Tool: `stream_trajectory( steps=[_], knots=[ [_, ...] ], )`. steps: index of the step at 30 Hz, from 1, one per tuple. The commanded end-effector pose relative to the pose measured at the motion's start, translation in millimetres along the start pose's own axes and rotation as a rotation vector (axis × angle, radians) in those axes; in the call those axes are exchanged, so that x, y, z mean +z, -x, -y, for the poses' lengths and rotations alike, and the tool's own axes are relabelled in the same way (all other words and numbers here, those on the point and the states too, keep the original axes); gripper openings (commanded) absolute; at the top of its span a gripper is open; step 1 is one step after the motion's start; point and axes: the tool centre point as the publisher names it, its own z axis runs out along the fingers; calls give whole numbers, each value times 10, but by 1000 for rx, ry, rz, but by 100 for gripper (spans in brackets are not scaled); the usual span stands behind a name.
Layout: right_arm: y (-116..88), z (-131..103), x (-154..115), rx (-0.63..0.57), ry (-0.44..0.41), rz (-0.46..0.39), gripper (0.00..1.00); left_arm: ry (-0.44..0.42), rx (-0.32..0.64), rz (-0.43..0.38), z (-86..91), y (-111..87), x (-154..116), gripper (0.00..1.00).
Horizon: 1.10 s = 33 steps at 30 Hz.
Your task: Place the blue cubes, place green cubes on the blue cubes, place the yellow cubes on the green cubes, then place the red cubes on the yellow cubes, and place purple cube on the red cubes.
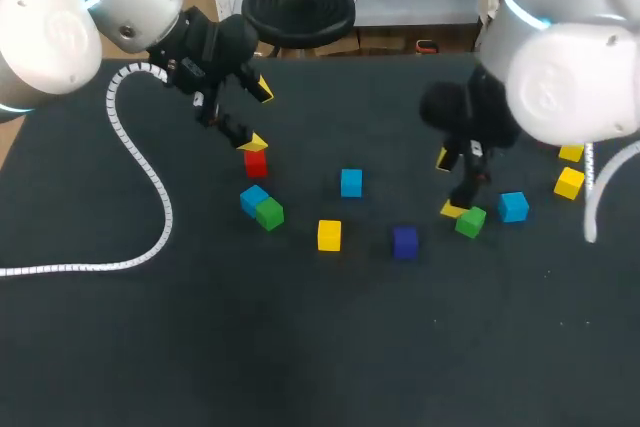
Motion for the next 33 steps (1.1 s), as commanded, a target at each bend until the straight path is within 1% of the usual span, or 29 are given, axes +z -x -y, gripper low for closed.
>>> stream_trajectory(
  steps=[1,4,6,7,30,32,33],
  knots=[
    [-273,-174,-106,10,-79,28,100,-2,-3,-6,-10,11,-1,100],
    [-447,-214,-132,34,-53,22,100,-2,-3,-6,-10,11,-1,100],
    [-510,-232,-180,76,-42,4,100,-2,-3,-6,-10,11,-1,100],
    [-497,-247,-220,74,-49,-4,100,-2,-3,-6,-10,11,-1,100],
    [-497,-247,-220,74,-49,-4,100,-2,-3,-6,-10,11,-1,100],
    [-594,-232,-202,72,-43,2,100,-2,-3,-6,-10,11,-1,100],
    [-658,-221,-199,80,-49,-9,100,-2,-3,-6,-10,11,-1,100]
  ],
)
